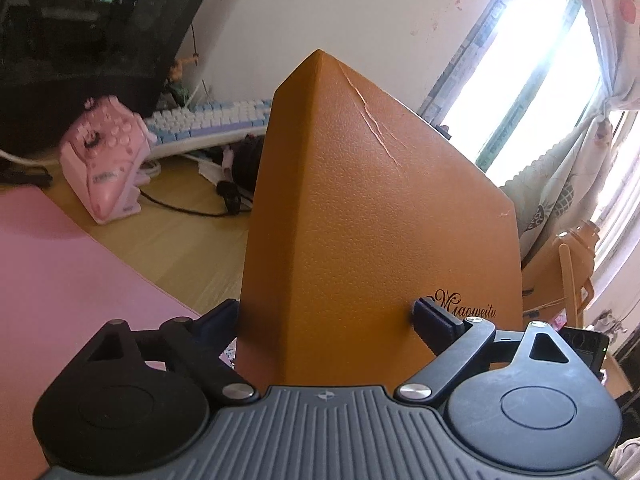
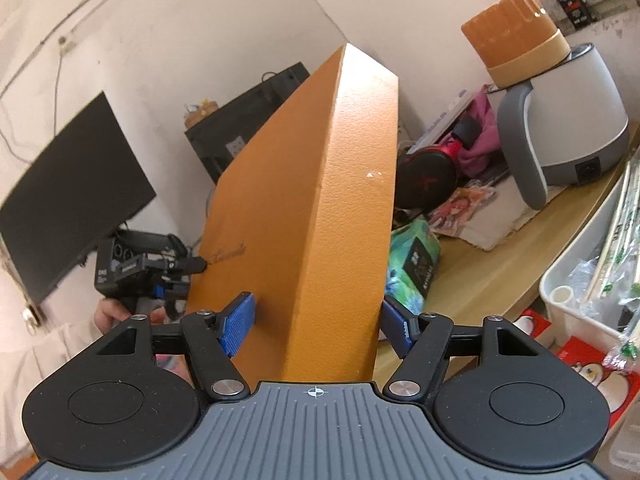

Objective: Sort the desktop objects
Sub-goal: 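Carry the upright lid with both grippers over the open orange box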

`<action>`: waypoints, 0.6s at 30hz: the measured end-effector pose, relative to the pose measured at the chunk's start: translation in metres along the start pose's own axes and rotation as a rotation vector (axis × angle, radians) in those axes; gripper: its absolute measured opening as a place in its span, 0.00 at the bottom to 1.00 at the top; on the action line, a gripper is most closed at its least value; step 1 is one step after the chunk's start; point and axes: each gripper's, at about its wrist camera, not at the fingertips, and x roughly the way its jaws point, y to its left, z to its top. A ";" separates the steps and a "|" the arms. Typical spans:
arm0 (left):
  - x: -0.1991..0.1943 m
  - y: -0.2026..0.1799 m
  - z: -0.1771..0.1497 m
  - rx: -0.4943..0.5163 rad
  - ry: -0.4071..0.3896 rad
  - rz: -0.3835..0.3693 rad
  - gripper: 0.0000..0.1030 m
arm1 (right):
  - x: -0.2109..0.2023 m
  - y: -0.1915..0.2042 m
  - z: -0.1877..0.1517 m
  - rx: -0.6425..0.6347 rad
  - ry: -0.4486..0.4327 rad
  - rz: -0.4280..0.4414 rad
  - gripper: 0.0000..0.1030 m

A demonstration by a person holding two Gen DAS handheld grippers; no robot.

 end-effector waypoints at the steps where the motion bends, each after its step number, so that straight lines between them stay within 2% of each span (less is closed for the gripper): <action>1: -0.005 -0.005 0.002 0.004 -0.008 0.011 0.90 | 0.000 0.002 0.002 0.000 0.000 0.009 0.69; 11: -0.075 -0.057 0.012 0.030 -0.149 0.140 0.90 | 0.002 0.036 0.039 -0.013 0.020 0.133 0.69; 18: -0.134 -0.100 -0.005 0.043 -0.270 0.233 0.90 | -0.003 0.071 0.059 -0.049 0.048 0.241 0.69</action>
